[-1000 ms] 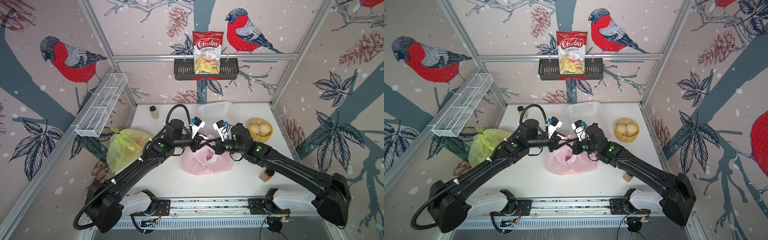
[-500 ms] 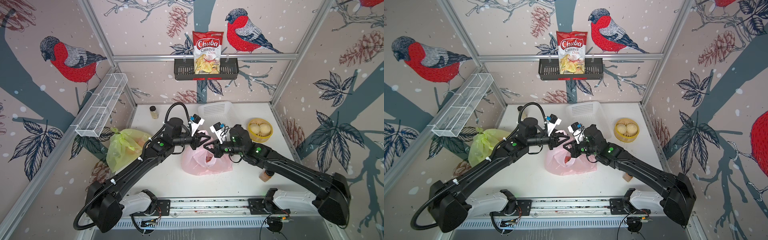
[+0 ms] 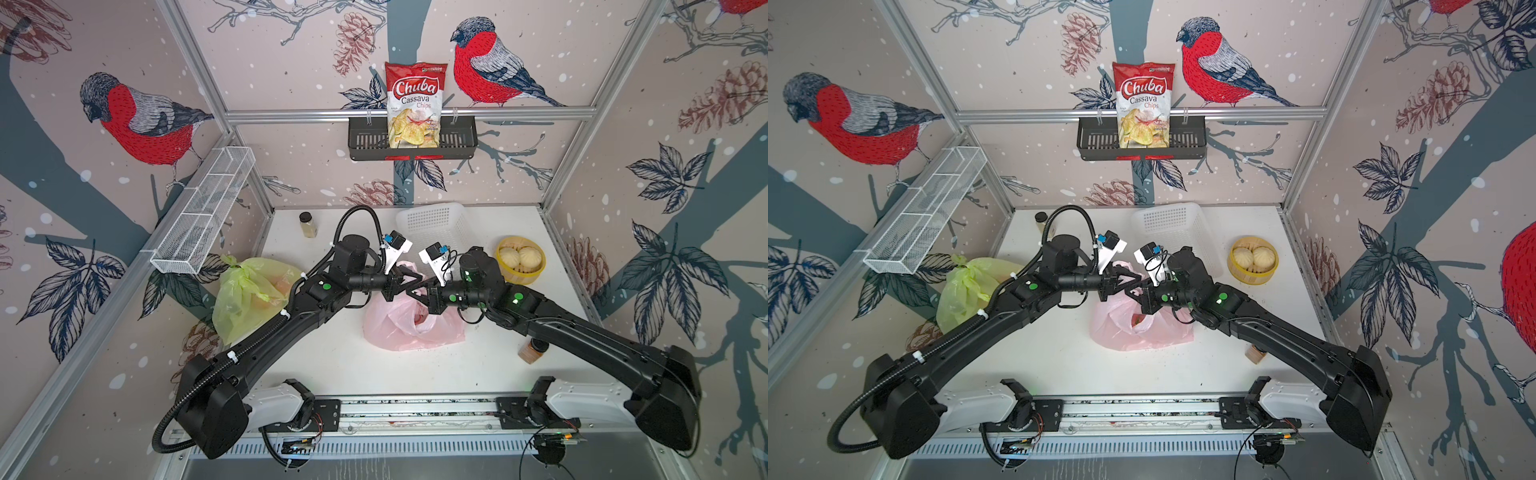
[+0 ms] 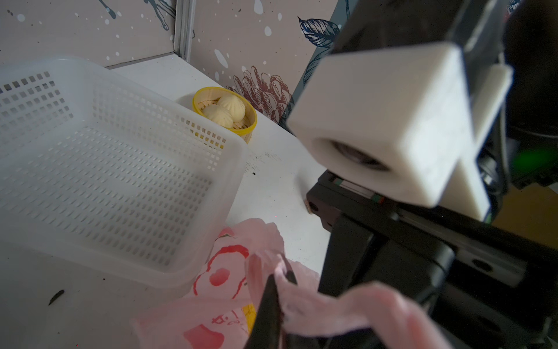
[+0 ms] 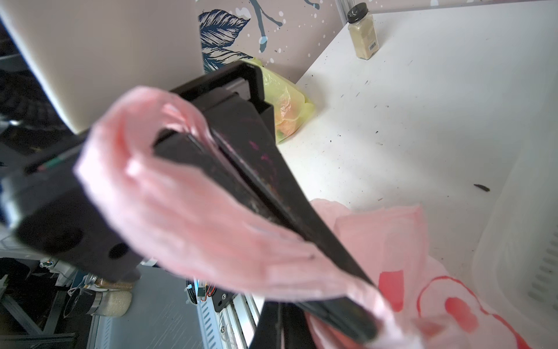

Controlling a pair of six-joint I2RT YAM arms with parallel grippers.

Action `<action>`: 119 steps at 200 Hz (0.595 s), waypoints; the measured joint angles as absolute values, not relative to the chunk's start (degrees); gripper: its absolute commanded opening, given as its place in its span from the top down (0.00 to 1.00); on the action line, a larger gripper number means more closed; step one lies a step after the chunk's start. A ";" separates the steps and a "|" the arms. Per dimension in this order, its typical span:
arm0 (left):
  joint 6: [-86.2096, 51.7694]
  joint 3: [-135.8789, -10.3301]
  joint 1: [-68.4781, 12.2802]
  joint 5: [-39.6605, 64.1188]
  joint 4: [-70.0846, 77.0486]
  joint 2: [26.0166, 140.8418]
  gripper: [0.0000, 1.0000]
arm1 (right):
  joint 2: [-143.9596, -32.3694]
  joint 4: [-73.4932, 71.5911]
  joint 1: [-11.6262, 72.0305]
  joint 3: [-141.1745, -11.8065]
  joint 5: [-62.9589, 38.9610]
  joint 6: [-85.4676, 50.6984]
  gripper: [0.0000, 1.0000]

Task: Place the peach into a plastic bag & tie a knot
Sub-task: Cross the plastic bag at the center of the board.

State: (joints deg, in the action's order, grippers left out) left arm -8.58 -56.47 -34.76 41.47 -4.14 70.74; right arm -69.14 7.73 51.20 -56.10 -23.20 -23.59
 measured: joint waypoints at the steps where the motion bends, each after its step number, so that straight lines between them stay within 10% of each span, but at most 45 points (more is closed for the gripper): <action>1: -8.54 -56.47 -34.74 41.50 -4.14 70.70 1.00 | -69.14 7.79 51.20 -56.14 -23.22 -23.55 0.75; 34: -7.07 -55.57 -34.72 42.06 -2.85 68.66 1.00 | -65.93 11.70 50.89 -58.54 -25.15 -20.99 0.37; 119: -2.44 -59.57 -34.13 49.58 -5.32 67.26 1.00 | -57.49 9.80 37.17 -57.52 -30.13 -14.92 0.08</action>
State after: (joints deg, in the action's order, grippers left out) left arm -2.44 -59.57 -34.13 49.58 -5.32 67.26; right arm -57.49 9.80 37.17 -57.52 -30.13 -14.92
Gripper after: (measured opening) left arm 0.056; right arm 0.913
